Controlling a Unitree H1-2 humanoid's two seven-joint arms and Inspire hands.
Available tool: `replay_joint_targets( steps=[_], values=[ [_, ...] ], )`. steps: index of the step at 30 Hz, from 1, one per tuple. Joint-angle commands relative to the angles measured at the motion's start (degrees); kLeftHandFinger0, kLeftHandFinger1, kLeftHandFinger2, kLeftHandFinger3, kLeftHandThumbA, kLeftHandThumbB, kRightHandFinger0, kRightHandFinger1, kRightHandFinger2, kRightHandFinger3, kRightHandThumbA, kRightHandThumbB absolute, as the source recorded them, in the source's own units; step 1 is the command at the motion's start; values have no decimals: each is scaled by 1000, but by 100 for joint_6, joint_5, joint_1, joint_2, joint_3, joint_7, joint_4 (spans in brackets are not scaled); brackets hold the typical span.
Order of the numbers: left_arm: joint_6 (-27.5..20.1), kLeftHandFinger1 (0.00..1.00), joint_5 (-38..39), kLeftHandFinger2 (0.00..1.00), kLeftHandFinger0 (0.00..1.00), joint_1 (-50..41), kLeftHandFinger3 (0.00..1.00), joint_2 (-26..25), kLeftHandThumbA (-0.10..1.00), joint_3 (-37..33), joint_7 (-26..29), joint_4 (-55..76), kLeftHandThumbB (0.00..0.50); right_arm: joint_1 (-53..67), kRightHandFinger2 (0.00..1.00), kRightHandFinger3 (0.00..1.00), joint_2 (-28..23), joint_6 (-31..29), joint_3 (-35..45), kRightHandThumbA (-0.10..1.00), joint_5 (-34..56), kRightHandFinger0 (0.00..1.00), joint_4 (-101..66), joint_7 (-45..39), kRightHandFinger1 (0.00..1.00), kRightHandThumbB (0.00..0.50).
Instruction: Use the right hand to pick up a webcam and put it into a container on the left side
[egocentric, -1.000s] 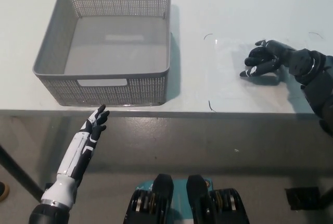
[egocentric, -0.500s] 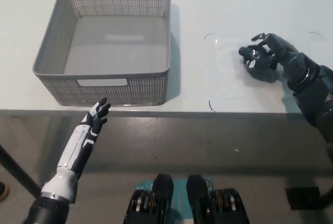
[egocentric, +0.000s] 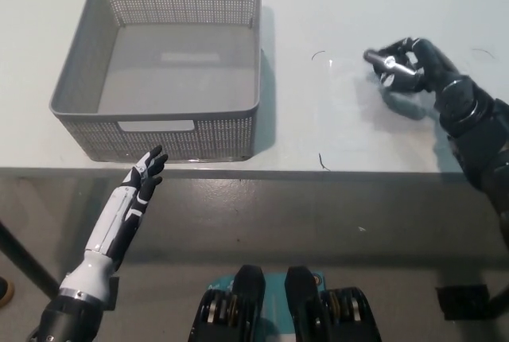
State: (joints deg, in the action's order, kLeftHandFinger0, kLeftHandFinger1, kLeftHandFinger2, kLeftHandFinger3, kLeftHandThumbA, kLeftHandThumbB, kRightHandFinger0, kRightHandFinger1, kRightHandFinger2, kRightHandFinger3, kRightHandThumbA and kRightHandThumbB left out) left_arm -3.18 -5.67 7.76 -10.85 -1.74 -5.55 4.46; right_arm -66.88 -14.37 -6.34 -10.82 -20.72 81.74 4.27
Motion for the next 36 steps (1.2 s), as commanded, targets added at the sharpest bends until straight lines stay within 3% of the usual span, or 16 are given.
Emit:
replay_joint_targets(
  steps=[1, 14, 18, 19, 20, 22, 24, 26, 30, 34, 35, 36],
  values=[
    [-1, 1000, 43, 1000, 1000, 143, 1000, -100, 1000, 91, -14, 120, 5, -755, 804, 797, -202, -531, 231, -100, 338, 0, -268, 365, 427, 142],
    [7, 1000, 65, 1000, 1000, 22, 1000, -124, 1000, 118, -34, 161, 0, -1704, 799, 825, -210, -595, 731, -100, 652, 0, -781, 351, 437, 141],
    [17, 1000, 18, 1000, 1000, -87, 1000, -127, 1000, 119, -22, 217, 7, -1890, 774, 702, -41, -449, 817, -100, 766, 0, -983, 210, 409, 164],
    [19, 1000, 2, 1000, 1000, -88, 1000, -129, 1000, 115, -21, 219, 5, -1970, 729, 660, 59, -348, 741, -100, 681, 110, -1107, 277, 394, 164],
    [13, 1000, -2, 1000, 1000, -140, 1000, -124, 1000, 108, -24, 238, 0, -1977, 626, 609, 160, -262, 695, -100, 632, 161, -1225, 334, 316, 163],
    [-1, 1000, 27, 1000, 1000, -280, 1000, -99, 1000, 94, -36, 274, 1, -1983, 546, 611, 439, -140, 685, -100, 653, 2, -1455, 321, 176, 156],
    [-4, 1000, 18, 1000, 1000, -334, 1000, -93, 1000, 84, -38, 279, 8, -1980, 622, 673, 582, -128, 710, -100, 719, 0, -1560, 234, 195, 158],
    [-20, 1000, 15, 1000, 1000, -357, 1000, -94, 1000, 68, -50, 260, 10, -2077, 719, 730, 856, -123, 691, -100, 750, 0, -1551, 202, 276, 166],
    [-42, 1000, -12, 1000, 1000, -363, 1000, -99, 1000, 29, -74, 232, 12, -2175, 754, 780, 1251, -106, 642, -100, 753, 0, -1510, 211, 355, 168],
    [124, 1000, -22, 1000, 1000, -353, 1000, -94, 1000, -19, -111, 309, 33, -2320, 655, 580, 1722, -22, 474, -100, 613, 0, -1394, 303, 298, 209],
    [128, 1000, -27, 1000, 1000, -344, 1000, -96, 1000, -33, -118, 305, 39, -2373, 784, 661, 1883, 30, 353, -100, 485, 109, -1305, 421, 427, 234],
    [148, 1000, -3, 1000, 1000, -337, 1000, -94, 1000, -48, -136, 316, 41, -2381, 537, 438, 1994, 0, 301, -100, 457, 31, -1285, 461, 289, 208]
  ],
)
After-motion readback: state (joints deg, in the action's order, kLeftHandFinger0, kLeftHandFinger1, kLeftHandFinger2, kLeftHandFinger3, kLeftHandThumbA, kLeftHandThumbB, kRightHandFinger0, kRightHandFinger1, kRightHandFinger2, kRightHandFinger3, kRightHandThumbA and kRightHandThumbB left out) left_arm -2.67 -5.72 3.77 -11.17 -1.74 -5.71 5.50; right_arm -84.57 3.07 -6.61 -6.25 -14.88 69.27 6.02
